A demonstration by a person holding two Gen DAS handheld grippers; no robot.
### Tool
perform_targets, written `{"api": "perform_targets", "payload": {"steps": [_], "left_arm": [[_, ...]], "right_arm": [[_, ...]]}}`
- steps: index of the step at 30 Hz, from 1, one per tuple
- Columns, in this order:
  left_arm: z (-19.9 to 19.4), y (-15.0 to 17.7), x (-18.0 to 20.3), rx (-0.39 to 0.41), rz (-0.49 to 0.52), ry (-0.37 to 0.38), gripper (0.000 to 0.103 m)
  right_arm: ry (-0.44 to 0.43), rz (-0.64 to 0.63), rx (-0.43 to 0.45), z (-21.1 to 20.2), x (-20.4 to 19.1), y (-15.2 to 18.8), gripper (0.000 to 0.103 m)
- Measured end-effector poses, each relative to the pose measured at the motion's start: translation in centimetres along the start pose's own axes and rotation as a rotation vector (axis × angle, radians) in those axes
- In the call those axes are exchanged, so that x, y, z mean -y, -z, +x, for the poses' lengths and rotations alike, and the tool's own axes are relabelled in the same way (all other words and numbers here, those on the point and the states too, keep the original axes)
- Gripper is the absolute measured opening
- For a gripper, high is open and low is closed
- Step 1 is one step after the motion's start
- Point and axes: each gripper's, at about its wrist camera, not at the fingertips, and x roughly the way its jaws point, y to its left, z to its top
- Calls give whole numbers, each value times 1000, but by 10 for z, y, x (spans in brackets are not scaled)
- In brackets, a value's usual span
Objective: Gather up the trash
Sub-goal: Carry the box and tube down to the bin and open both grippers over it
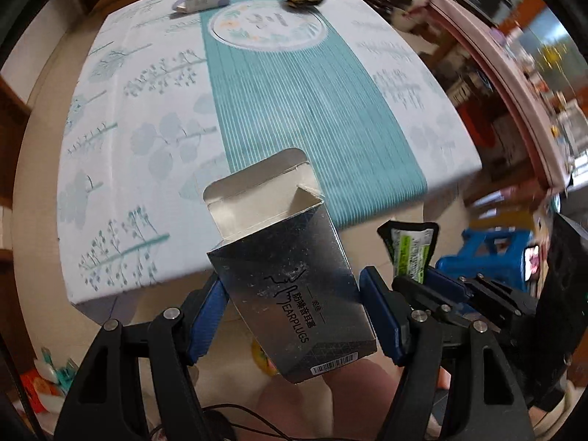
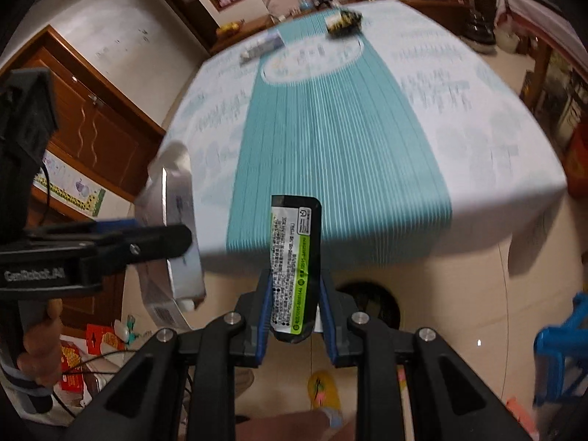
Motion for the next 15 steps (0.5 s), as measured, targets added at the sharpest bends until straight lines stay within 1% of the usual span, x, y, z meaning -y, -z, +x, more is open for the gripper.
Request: {"api": "perform_targets", "payload": {"steps": [4, 8, 11, 15], "left_arm": [[19, 30, 6, -15, 23, 19, 70], [53, 59, 13, -16, 35, 25, 70], [92, 76, 16, -41, 34, 8, 70], [156, 94, 14, -59, 36, -51, 70]], "right_arm": [[13, 36, -61, 16, 11, 32, 24], [23, 82, -122, 48, 33, 60, 24], [37, 103, -176, 83, 54, 81, 24], [46, 131, -229, 132, 83, 103, 24]]}}
